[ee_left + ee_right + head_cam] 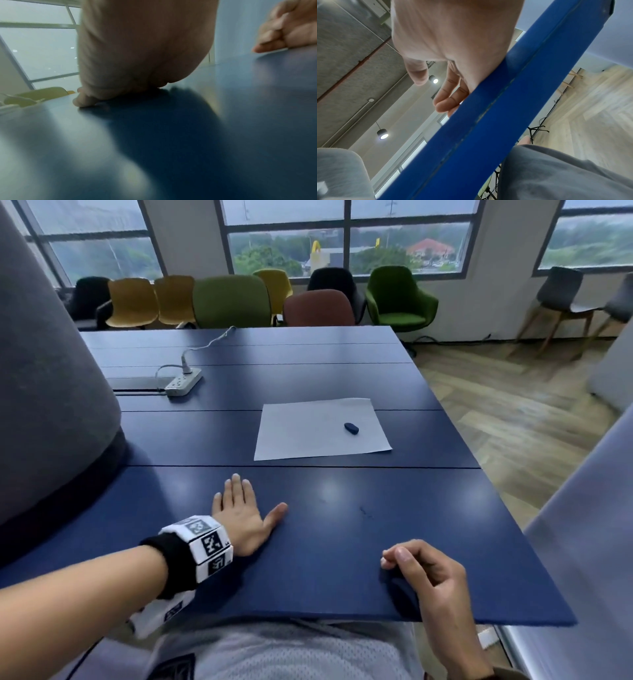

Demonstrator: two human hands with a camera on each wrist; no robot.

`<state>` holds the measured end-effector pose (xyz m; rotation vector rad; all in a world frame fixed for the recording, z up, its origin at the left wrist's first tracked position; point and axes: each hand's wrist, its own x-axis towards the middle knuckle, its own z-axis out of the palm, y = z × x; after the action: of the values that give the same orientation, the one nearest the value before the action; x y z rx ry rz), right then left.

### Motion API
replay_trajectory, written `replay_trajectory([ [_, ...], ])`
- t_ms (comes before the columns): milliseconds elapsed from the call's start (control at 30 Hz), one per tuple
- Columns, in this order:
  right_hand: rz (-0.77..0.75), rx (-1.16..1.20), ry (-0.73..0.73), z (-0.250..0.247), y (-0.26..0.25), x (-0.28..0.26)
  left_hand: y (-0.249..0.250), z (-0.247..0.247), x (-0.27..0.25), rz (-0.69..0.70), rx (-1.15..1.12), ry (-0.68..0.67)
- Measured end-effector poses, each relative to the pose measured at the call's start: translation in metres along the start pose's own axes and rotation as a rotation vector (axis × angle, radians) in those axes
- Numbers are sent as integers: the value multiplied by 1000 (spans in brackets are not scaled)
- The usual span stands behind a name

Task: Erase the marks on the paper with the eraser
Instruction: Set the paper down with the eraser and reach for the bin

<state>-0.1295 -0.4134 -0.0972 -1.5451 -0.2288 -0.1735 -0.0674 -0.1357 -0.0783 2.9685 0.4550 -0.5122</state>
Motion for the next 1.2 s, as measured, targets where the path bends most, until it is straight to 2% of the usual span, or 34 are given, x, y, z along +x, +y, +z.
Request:
replay_trajectory([
  [100,-8,2,-6,1,-1,-1,41,5,-6,118,-3,-15],
  [267,-17,-24,-2,1,2,1,137,14,-14,501,1,-81],
  [367,-20,-42,8,-1,4,3,162,1,-13,610,62,-149],
  [467,-10,-35,-1,-2,4,1,154,-16,-15,592,21,-147],
  [533,2,-6,-10,-1,4,0,125,-18,-13,444,-27,-95],
  [633,8,24,-9,2,4,-1,68,-2,-19,135,-13,-71],
  [700,0,30,5,2,4,-1,51,10,-29,52,34,-34],
  [767,-15,30,8,2,5,-1,63,16,-35,56,-23,-5],
  [833,-22,23,3,2,5,-1,97,17,-39,112,-54,-17],
  [933,-44,-5,18,-1,8,0,154,21,-37,314,-69,-72],
  [1000,-50,10,82,-5,11,1,179,20,-29,407,-82,-106],
  [1133,-21,29,137,-3,9,-1,186,-14,-17,498,-246,-190],
  [1200,-5,69,173,-2,8,-2,169,-33,-3,477,-240,-146],
])
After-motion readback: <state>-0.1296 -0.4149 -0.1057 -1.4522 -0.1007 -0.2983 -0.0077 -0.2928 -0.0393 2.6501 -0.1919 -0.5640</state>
